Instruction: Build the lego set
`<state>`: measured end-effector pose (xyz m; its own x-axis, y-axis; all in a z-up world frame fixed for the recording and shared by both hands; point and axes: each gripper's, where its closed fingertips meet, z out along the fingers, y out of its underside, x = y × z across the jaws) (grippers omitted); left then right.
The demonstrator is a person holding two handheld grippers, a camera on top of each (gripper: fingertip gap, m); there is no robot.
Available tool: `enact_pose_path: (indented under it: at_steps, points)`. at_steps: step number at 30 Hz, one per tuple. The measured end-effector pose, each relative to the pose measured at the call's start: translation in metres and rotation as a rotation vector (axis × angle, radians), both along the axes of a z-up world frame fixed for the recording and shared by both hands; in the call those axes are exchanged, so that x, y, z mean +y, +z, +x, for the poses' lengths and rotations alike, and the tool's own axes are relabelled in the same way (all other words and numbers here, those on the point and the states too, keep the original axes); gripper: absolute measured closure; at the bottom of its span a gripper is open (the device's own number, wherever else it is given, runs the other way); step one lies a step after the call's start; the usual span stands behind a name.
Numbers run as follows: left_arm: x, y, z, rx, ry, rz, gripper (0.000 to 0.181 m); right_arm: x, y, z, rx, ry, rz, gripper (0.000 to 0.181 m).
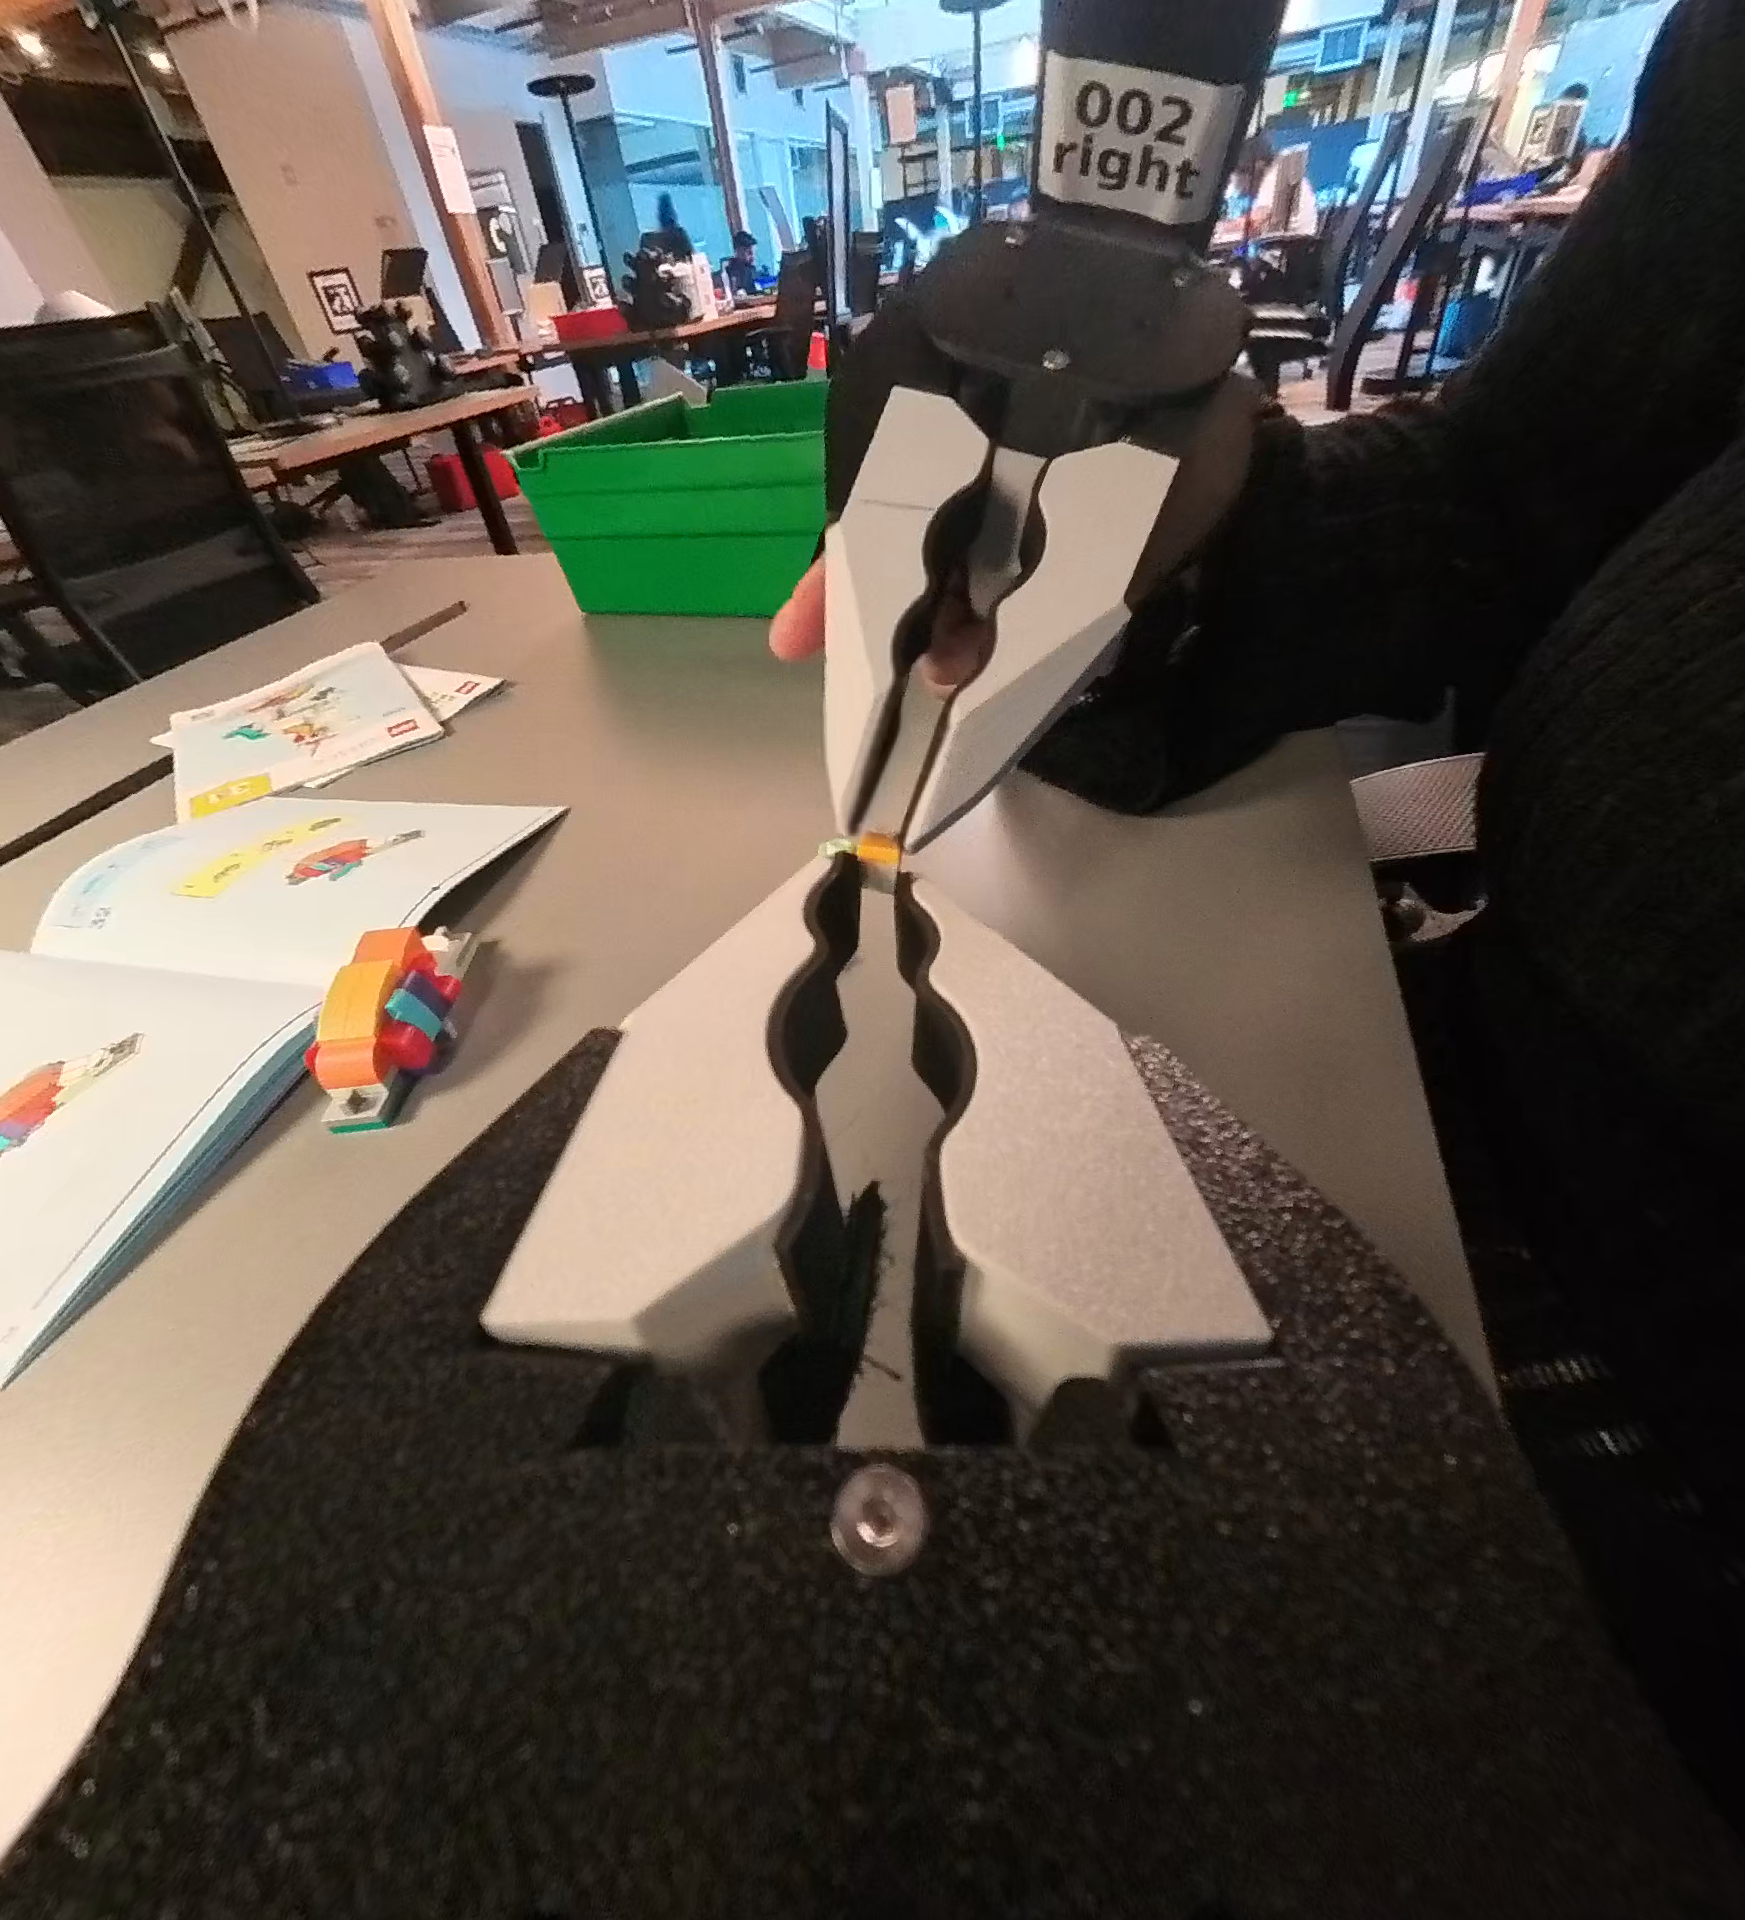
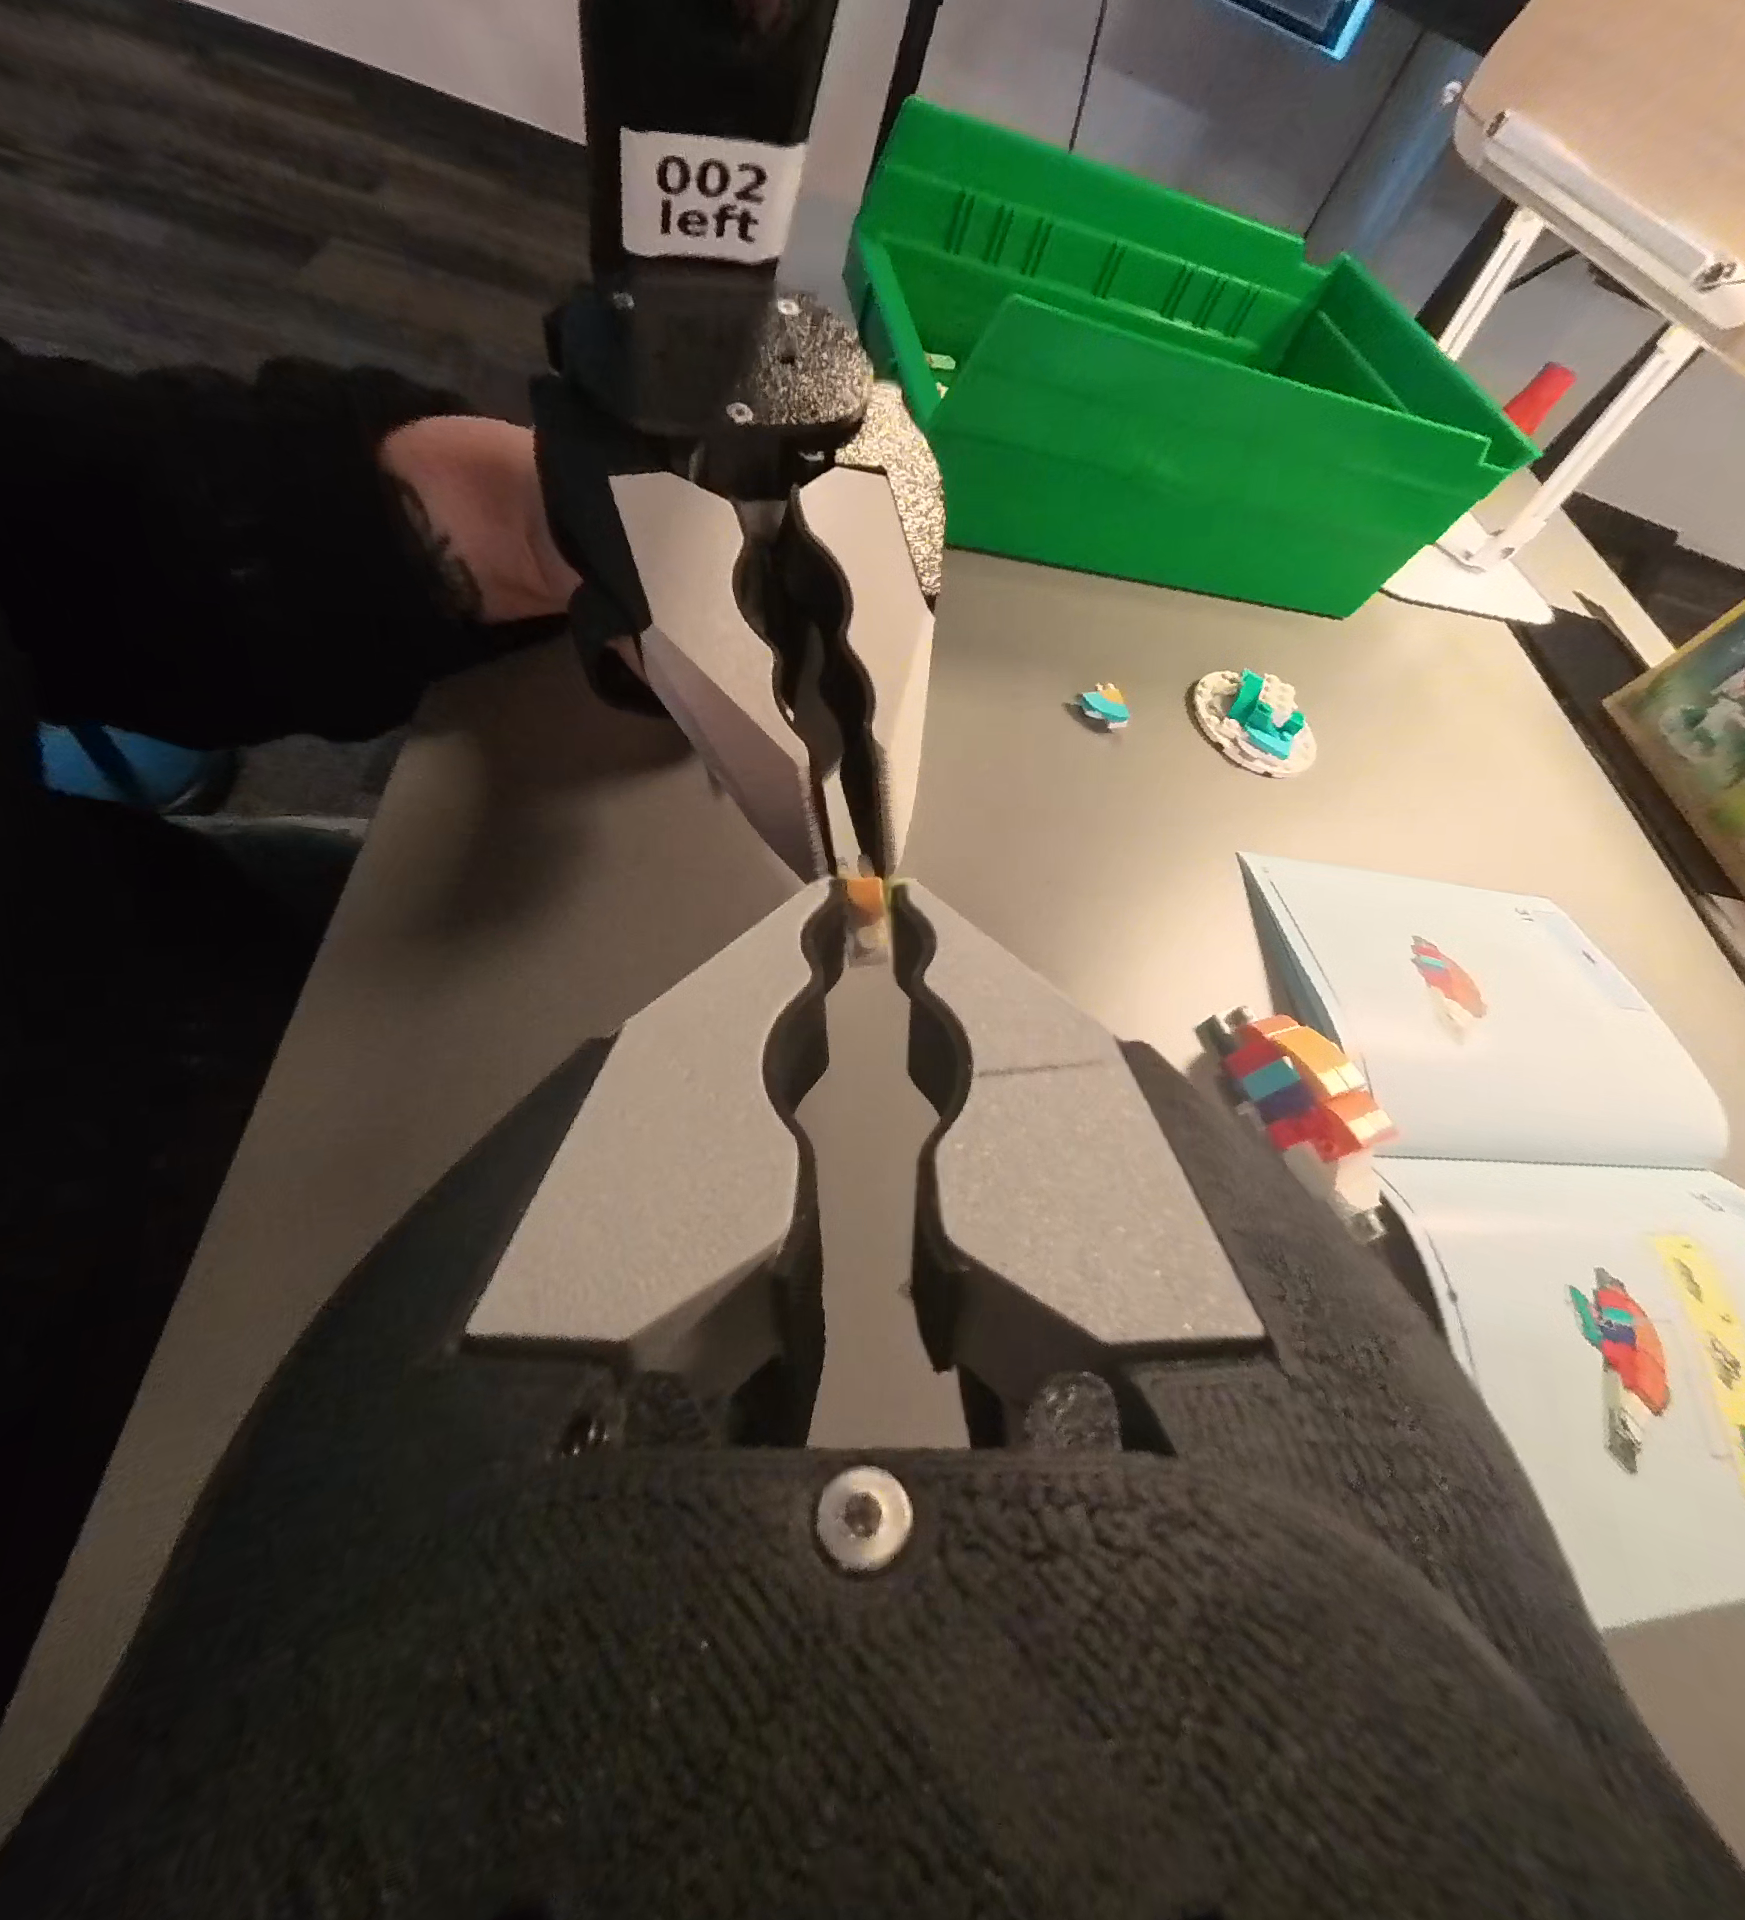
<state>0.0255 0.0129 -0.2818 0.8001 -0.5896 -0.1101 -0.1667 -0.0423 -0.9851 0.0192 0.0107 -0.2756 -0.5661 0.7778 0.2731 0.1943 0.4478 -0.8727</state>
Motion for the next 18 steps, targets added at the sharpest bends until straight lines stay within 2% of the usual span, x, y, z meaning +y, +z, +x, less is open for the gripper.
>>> enact_pose_path:
  at_steps: [4,7,12,18]
  points:
    - [0.001,0.005,-0.003,0.006,0.033,0.034,0.177,0.006,0.003,-0.005,0.015,-0.062,-0.015,0.164]
    - [0.004,0.015,-0.008,0.023,0.091,0.105,0.177,0.009,0.007,-0.011,0.035,-0.143,-0.095,0.160]
    - [0.008,0.026,-0.016,0.093,0.194,0.205,0.177,0.015,0.017,-0.017,0.103,-0.259,-0.261,0.158]
    - [0.011,0.028,-0.021,0.211,0.279,0.265,0.177,0.016,0.022,-0.019,0.136,-0.313,-0.335,0.159]
